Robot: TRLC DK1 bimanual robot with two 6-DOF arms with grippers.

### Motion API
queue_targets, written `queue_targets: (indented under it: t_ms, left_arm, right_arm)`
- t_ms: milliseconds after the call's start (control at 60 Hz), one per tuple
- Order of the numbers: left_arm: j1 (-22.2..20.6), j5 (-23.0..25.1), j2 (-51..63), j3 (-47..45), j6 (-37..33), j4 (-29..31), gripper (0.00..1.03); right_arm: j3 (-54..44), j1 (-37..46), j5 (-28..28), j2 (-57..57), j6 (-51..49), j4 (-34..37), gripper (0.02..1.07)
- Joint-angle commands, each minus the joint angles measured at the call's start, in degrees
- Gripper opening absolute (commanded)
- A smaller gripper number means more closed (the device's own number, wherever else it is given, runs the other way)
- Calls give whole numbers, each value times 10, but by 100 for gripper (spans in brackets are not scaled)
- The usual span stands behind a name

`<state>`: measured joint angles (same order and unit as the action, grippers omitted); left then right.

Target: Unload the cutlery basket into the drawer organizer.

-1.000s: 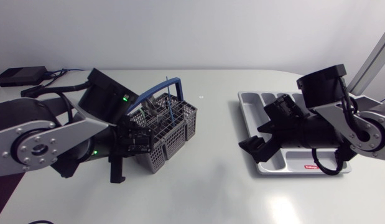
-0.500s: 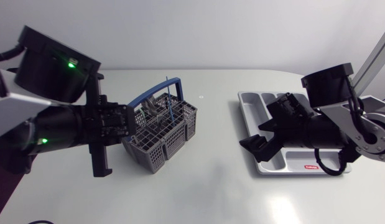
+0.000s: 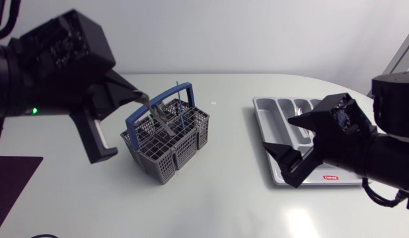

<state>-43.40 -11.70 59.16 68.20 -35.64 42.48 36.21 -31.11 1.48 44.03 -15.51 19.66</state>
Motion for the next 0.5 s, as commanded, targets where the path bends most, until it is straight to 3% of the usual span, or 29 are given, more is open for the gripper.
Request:
queue_targets:
  t_ms: [0, 167, 483]
  left_arm:
    - [-5, 19, 44, 49, 67, 9, 4]
    - [-7, 70, 127, 120, 145, 12, 4]
    - [-7, 119, 241, 187, 241, -23, 5]
  right_arm:
    - [-13, -25, 15, -21, -7, 8, 102]
    - [-7, -80, 56, -45, -3, -5, 102]
    - [-10, -127, 84, -34, -30, -77, 96]
